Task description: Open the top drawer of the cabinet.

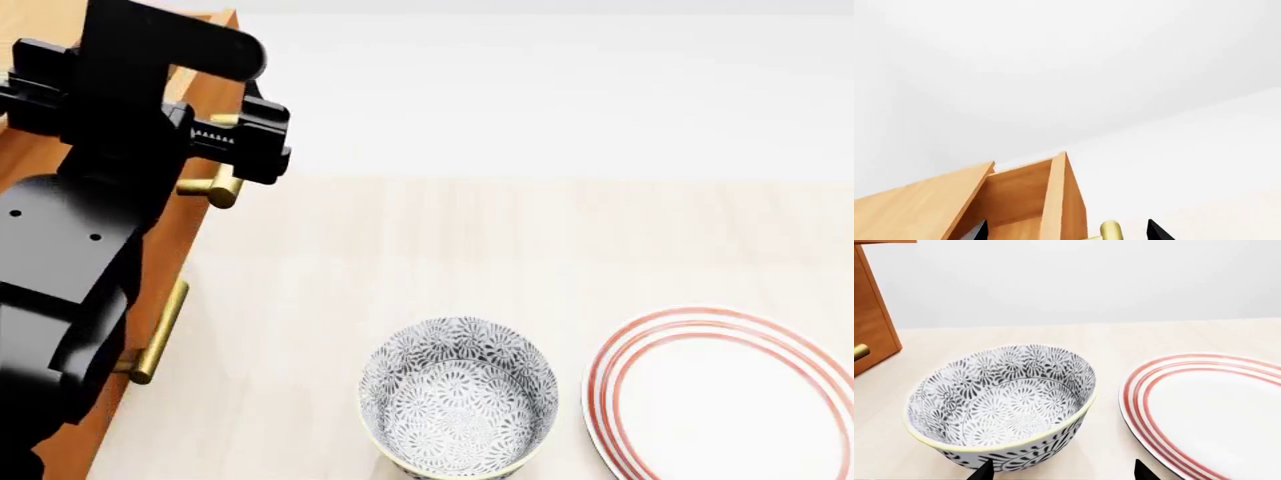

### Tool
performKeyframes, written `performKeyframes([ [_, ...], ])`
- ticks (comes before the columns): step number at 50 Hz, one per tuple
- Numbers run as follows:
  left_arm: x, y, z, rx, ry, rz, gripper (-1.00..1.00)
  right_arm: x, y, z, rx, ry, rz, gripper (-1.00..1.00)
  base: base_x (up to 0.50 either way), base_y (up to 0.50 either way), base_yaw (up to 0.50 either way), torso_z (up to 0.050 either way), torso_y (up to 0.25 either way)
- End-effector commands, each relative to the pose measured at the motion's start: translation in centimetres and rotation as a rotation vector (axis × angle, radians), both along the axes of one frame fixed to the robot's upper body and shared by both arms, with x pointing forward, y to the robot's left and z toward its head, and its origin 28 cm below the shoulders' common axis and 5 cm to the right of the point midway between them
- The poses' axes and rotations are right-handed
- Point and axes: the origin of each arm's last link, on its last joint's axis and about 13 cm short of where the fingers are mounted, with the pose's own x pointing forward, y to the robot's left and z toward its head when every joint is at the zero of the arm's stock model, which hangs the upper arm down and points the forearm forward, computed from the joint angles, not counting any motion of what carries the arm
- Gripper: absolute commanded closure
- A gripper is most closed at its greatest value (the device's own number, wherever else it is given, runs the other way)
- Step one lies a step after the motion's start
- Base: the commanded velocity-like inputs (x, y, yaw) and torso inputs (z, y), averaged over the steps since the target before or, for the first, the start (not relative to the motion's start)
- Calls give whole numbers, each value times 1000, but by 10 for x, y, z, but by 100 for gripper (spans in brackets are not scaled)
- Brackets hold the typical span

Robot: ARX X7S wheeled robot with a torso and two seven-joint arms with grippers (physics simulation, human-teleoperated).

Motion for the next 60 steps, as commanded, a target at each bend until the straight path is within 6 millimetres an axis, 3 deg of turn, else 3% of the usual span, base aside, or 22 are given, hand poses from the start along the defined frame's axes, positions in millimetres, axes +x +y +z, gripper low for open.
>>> performKeyframes([
  [1,4,-3,1,-95,55,-19,-100,1,1,2,4,-19,5,-100,0,0,0,0,0],
  [25,8,-1,4,-228,133,60,-100,1,2,1,2,-16,6,-100,0,0,0,0,0],
  [60,14,4,41,-451,286,124,-100,3,1,2,0,-8,1,-100,0,0,0,0,0],
])
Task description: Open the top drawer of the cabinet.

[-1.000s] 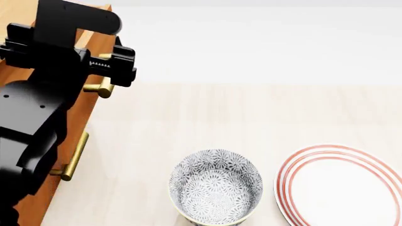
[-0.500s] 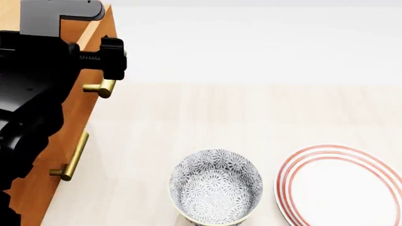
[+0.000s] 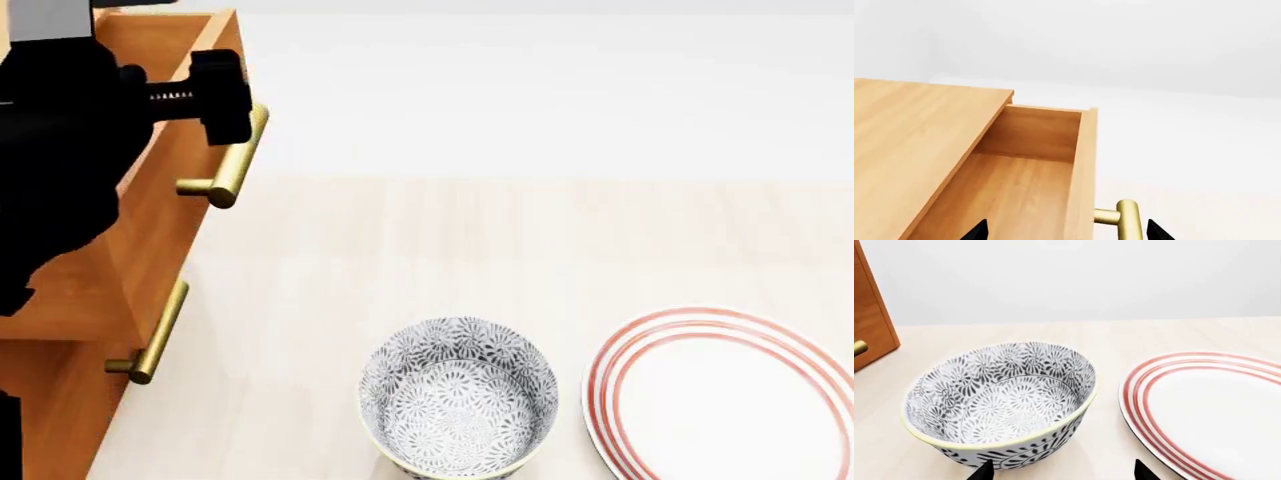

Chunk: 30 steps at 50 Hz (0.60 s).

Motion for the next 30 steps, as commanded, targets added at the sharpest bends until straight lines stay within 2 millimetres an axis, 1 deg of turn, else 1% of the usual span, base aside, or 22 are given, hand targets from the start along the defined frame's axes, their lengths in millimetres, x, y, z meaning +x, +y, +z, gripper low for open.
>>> performKeyframes([
  [1,2,-3,12,-130,56,-13,-100,2,1,2,6,-16,2,-100,0,0,0,0,0],
  [6,2,-4,21,-178,72,-16,-100,1,1,2,5,-14,3,-100,0,0,0,0,0],
  [12,2,-5,25,-258,120,-23,-100,1,1,2,5,-12,4,-100,0,0,0,0,0],
  [13,3,-6,26,-300,139,-25,-100,1,2,1,4,-12,5,-100,0,0,0,0,0],
  [15,4,-6,27,-307,149,-22,-100,1,2,1,3,-11,7,-100,0,0,0,0,0],
  [17,4,-4,34,-344,146,-26,-100,1,2,2,4,-12,7,-100,0,0,0,0,0],
  [22,3,-4,44,-404,155,-35,-100,1,2,2,4,-10,7,-100,0,0,0,0,0],
  [27,7,-1,44,-477,198,8,-100,1,2,1,4,-8,7,-100,0,0,0,0,0],
  [30,7,-1,46,-486,202,4,-100,1,2,1,4,-8,8,-100,0,0,0,0,0],
])
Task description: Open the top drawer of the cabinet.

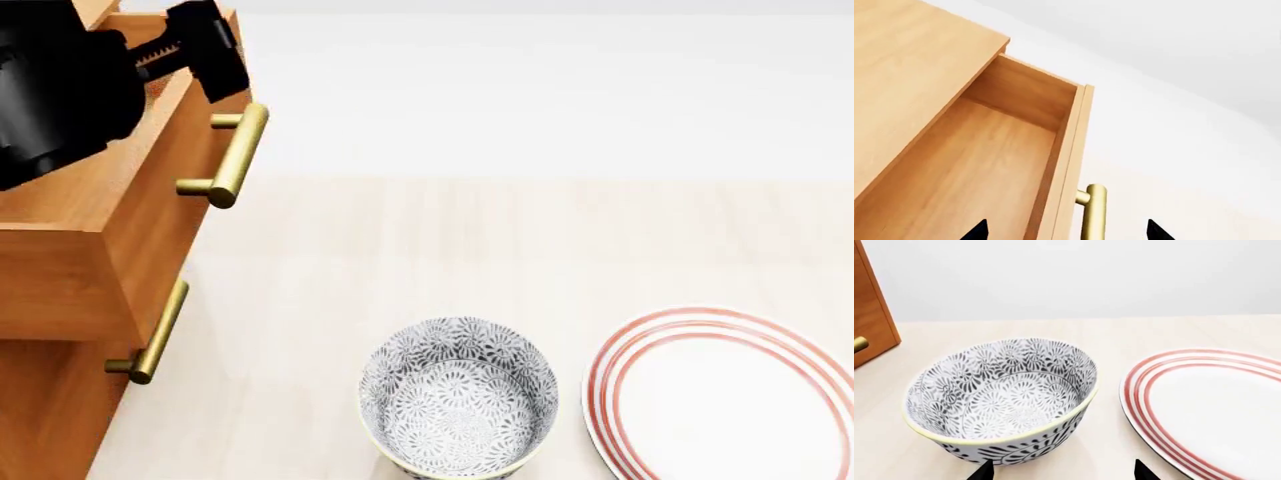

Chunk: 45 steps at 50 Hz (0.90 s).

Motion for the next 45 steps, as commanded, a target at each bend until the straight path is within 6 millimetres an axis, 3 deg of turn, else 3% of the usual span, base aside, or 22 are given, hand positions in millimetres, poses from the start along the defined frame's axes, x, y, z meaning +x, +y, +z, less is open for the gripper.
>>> performKeyframes([
  [1,2,-3,12,-152,41,-13,-100,2,2,2,7,-16,4,-100,0,0,0,0,0],
  [23,8,-1,5,-188,101,57,-100,1,1,2,7,-13,6,-100,0,0,0,0,0],
  [45,1,-18,-5,-174,141,-41,-100,3,1,2,10,-11,-2,-100,0,0,0,0,0],
])
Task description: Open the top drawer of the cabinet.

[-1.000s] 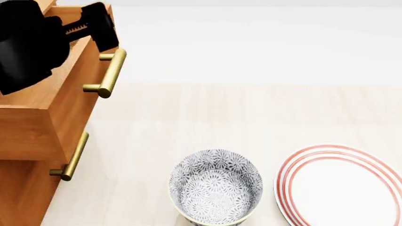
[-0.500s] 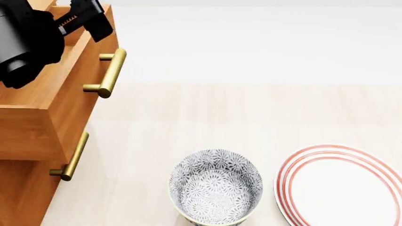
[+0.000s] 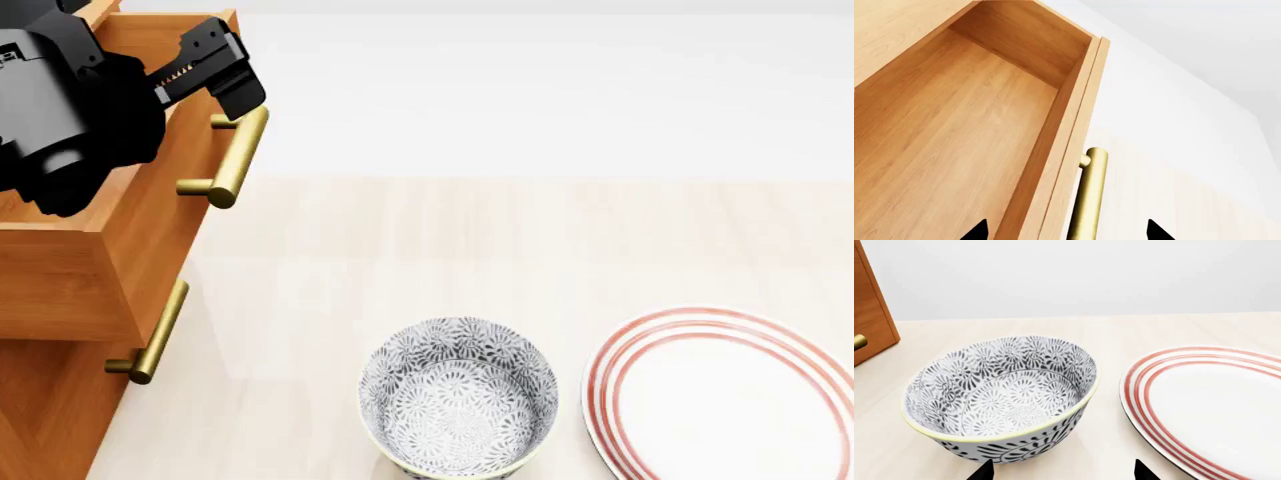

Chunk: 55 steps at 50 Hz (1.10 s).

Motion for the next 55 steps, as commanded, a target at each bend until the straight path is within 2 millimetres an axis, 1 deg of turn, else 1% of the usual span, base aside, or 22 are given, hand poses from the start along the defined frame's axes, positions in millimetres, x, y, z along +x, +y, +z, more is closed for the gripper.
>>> performKeyframes([
  [1,-3,-12,-2,-31,-2,-65,-100,3,1,3,10,-18,-2,-100,0,0,0,0,0],
  [11,-6,-19,-2,-44,3,-126,-100,3,1,2,10,-18,-2,-100,0,0,0,0,0],
  [28,-16,-39,-3,-17,-33,-255,-100,1,0,2,9,-16,4,-100,0,0,0,0,0],
  [55,-26,-70,-1,-19,-25,-360,-100,0,-2,0,15,-10,5,-100,0,0,0,0,0],
])
